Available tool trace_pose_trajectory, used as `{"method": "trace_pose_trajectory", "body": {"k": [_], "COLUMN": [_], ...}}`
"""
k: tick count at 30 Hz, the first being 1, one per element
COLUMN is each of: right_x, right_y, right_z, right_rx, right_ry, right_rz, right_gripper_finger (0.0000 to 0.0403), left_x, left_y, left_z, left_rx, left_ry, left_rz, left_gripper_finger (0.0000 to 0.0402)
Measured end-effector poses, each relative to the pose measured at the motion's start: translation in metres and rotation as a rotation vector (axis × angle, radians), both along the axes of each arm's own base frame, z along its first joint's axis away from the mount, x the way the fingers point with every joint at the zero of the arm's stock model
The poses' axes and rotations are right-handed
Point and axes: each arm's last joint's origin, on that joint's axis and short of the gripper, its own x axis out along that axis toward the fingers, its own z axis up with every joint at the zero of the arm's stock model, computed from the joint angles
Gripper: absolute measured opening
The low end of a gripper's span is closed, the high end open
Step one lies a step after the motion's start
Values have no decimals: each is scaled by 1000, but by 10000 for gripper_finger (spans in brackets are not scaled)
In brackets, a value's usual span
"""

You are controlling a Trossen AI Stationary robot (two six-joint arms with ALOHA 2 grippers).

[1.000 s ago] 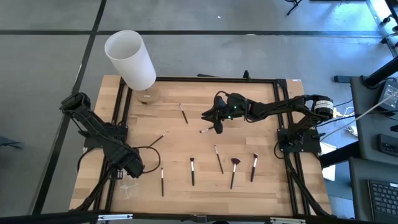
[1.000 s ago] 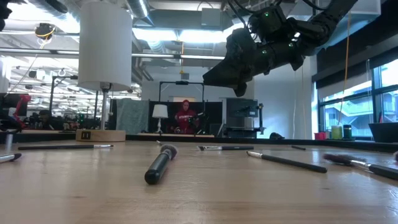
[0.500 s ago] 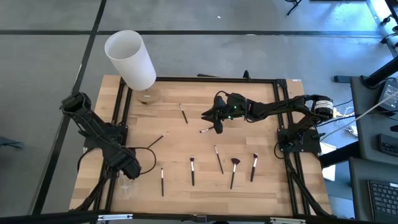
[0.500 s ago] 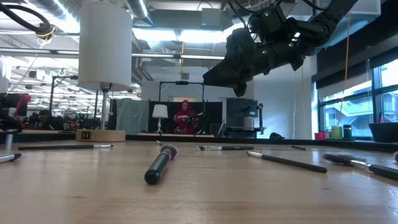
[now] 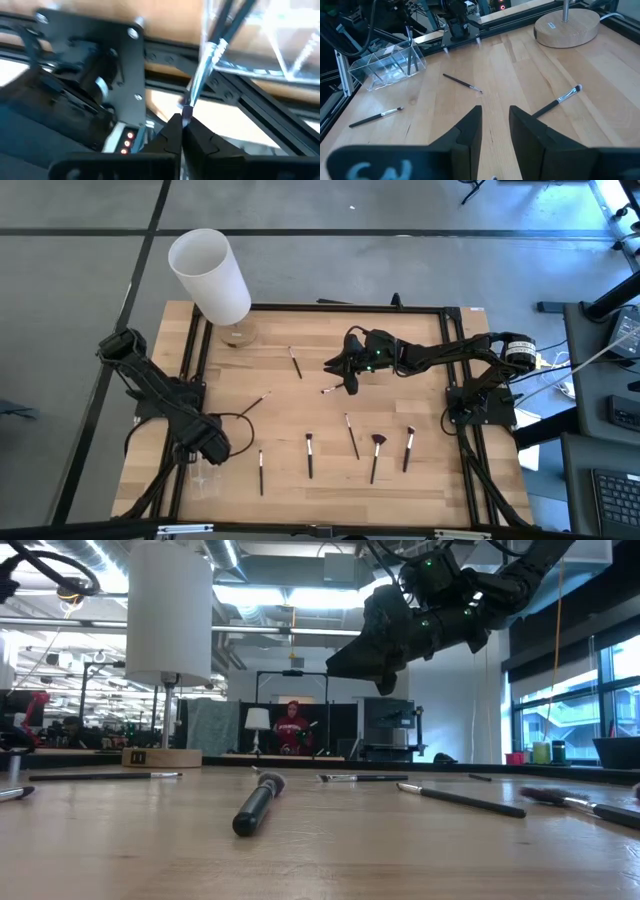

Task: Put items in baskets/containers
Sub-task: Put the eyeshadow brush into the transparent organizer

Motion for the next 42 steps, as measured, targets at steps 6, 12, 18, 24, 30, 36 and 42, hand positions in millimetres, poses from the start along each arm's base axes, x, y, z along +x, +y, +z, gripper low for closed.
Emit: {"method": "trace_pose_trajectory", "body": {"k": [6, 12, 18, 24, 30, 36, 42], "right_x": [0, 0, 0, 0, 0, 0, 0], "right_y": [0, 0, 0, 0, 0, 0, 0], "right_z": [0, 0, 0, 0, 0, 0, 0], "right_rx": [0, -1, -3, -3, -3, -2, 0], "right_ry": [1, 1, 1, 1, 1, 0, 1], "right_rz": [0, 0, 1, 1, 1, 1, 0], "right_gripper_finger": [97, 97, 97, 97, 97, 97, 97], "left_x": [1, 1, 3, 1, 1, 8, 8], "left_y": [1, 1, -2, -1, -3, -7, -6], "left_z": [0, 0, -2, -1, 7, 19, 18], "left_rx": [27, 31, 3, -10, -40, -17, 20], "left_ry": [-21, -23, -52, -13, 2, -82, -111], "left_rz": [1, 7, 10, 25, 40, 88, 106], "left_gripper_finger": [7, 2, 7, 3, 9, 29, 70]}}
